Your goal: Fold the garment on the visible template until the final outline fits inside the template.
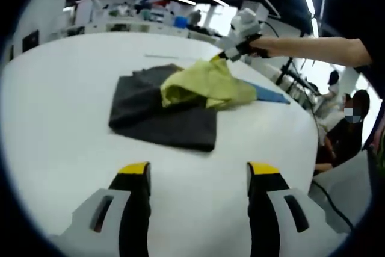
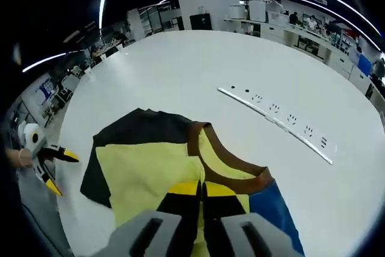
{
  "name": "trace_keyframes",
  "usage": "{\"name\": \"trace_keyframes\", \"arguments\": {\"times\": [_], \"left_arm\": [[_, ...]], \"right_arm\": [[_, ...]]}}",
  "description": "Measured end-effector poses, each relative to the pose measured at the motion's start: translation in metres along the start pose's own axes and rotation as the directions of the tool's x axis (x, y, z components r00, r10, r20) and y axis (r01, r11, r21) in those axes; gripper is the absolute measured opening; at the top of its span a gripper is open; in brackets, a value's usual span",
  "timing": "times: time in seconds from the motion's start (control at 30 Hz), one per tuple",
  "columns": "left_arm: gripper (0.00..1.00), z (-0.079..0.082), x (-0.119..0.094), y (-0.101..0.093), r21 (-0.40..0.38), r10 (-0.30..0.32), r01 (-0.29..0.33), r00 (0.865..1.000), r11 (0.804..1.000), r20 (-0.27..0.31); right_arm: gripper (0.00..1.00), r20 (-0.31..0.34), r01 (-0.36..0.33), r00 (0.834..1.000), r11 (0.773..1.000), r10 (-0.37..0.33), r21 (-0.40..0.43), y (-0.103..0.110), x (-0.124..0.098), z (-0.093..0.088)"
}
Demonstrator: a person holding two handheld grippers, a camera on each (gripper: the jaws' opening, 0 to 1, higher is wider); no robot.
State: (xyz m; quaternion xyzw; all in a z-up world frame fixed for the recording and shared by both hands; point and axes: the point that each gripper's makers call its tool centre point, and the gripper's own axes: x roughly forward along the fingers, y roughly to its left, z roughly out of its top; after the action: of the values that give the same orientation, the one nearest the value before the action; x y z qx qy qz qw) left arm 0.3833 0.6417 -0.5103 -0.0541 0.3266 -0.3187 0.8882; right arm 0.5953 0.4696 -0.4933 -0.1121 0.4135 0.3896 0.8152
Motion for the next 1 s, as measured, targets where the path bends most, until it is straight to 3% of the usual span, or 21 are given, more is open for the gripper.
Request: {"name": "trace_keyframes", "arguments": {"times": [0.13, 0.27, 0.43, 0.63, 0.77, 1.0], "left_arm": [[0.61, 0.002, 0.0, -0.001, 0.0, 0.0, 0.0, 1.0, 1.0, 0.003], [0.61, 0.002, 0.0, -0.004, 0.002, -0.003, 0.003, 1.0, 1.0, 0.003], [0.61, 0.004, -0.001, -0.007, 0.007, -0.008, 0.008, 1.0, 1.0, 0.004], [0.61, 0.006, -0.002, -0.01, 0.018, -0.012, 0.012, 1.0, 1.0, 0.002], [0.61, 0.009, -0.001, -0.012, 0.025, -0.018, 0.018, 1.0, 1.0, 0.002], [0.61, 0.014, 0.003, -0.02, 0.044, -0.035, 0.035, 0.999, 0.998, -0.001]], "right_arm": [[0.0, 0.029, 0.012, 1.0, 0.998, -0.01, -0.058, -0.003, -0.002, 0.004], [0.12, 0.056, 0.019, 0.998, 0.998, -0.015, -0.061, -0.005, -0.007, 0.006], [0.16, 0.075, 0.026, 0.997, 0.998, -0.022, -0.062, -0.006, -0.014, 0.002], [0.28, 0.126, 0.001, 0.992, 0.998, 0.006, -0.058, 0.003, -0.024, -0.002], [0.44, 0.178, -0.033, 0.983, 0.998, 0.042, -0.056, 0.011, -0.031, -0.001], [0.55, 0.214, -0.041, 0.975, 0.996, 0.057, -0.079, 0.021, -0.051, -0.007]]}}
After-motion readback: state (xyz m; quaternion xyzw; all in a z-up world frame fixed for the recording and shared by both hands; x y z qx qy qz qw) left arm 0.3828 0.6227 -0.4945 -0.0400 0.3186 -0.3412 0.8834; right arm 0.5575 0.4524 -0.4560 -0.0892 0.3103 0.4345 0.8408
